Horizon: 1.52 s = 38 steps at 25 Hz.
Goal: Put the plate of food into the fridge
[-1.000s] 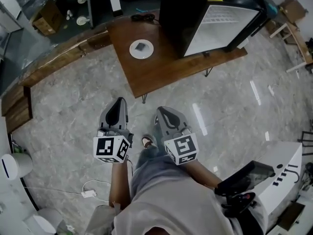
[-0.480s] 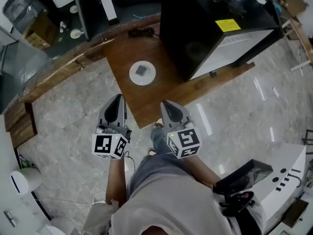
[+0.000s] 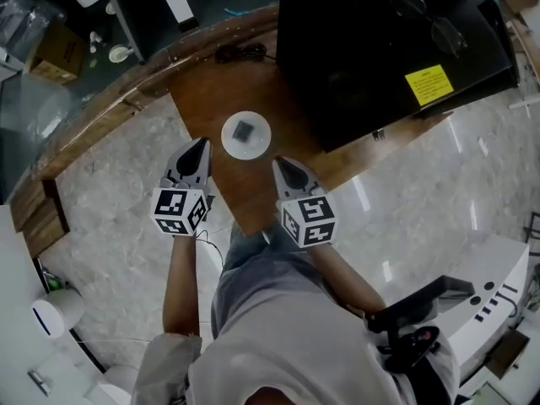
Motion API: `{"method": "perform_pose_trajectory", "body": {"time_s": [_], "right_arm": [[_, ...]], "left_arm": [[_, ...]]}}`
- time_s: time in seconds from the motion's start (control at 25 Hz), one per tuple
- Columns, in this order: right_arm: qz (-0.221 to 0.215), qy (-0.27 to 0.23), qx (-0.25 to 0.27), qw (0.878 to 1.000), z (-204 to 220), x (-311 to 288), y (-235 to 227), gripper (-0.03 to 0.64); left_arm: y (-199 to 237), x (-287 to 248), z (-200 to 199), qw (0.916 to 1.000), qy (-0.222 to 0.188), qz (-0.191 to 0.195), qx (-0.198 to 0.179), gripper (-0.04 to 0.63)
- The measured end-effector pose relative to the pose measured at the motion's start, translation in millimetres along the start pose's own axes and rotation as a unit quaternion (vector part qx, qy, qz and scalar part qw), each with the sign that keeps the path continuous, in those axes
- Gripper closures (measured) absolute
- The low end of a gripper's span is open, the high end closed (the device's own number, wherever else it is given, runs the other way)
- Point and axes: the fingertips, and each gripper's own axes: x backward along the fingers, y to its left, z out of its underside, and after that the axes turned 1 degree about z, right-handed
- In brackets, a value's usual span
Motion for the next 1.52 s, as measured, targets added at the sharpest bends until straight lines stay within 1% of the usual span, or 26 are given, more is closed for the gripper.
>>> {"method": "perform_pose_trajectory", "body": {"time_s": [0.12,0.2,0.28,0.4,0.56,0.64,0.68,0.72,0.8,0.88,1.08,1.16,1.2,1.24,1.28,1.32,1.4,1.52], "right_arm": [[0.007,0.016,-0.027,0.999,15,-34,-13,0.598],[0.014,0.026,-0.039,0.999,23,-57,-23,0.598],[0.029,0.036,-0.047,0.998,31,-76,-33,0.598],[0.061,0.055,-0.069,0.994,47,-101,-46,0.598],[0.094,0.079,-0.114,0.986,80,-146,-57,0.597],[0.100,0.089,-0.128,0.983,96,-169,-63,0.592],[0.102,0.093,-0.136,0.981,103,-178,-67,0.568],[0.106,0.097,-0.146,0.979,109,-184,-72,0.518],[0.121,0.108,-0.169,0.972,124,-191,-81,0.493],[0.132,0.121,-0.196,0.964,138,-198,-87,0.472],[0.139,0.145,-0.260,0.945,165,-210,-92,0.454],[0.144,0.142,-0.284,0.937,171,-215,-95,0.453],[0.145,0.138,-0.295,0.934,172,-217,-97,0.453],[0.144,0.132,-0.307,0.931,173,-219,-100,0.453],[0.138,0.125,-0.323,0.928,174,-220,-101,0.454],[0.128,0.116,-0.343,0.923,174,-222,-102,0.455],[0.105,0.095,-0.385,0.912,173,-227,-100,0.460],[0.079,0.067,-0.439,0.892,174,-231,-98,0.467]], "left_arm": [[23,-40,34,0.9968,0.067,0.045,0.002,0.574],[37,-65,57,0.9908,0.114,0.073,-0.009,0.574],[49,-86,78,0.9825,0.155,0.101,-0.017,0.574],[66,-113,110,0.9649,0.218,0.146,-0.011,0.572],[91,-152,158,0.9352,0.292,0.200,-0.008,0.569],[101,-169,178,0.9229,0.317,0.218,-0.008,0.532],[105,-175,186,0.9174,0.328,0.225,-0.008,0.514],[106,-180,192,0.9118,0.338,0.233,-0.008,0.498],[107,-184,203,0.8993,0.360,0.248,-0.014,0.459],[109,-187,211,0.8885,0.375,0.264,-0.016,0.459],[106,-191,226,0.8699,0.395,0.294,-0.021,0.459],[106,-195,234,0.8654,0.399,0.302,-0.027,0.459],[107,-197,237,0.8642,0.399,0.305,-0.027,0.471],[107,-198,239,0.8626,0.400,0.309,-0.021,0.476],[106,-200,240,0.8607,0.400,0.314,-0.008,0.499],[105,-202,241,0.8594,0.400,0.318,0.008,0.505],[106,-204,242,0.8597,0.396,0.322,0.030,0.511],[109,-203,243,0.8639,0.389,0.319,0.026,0.512]]}}
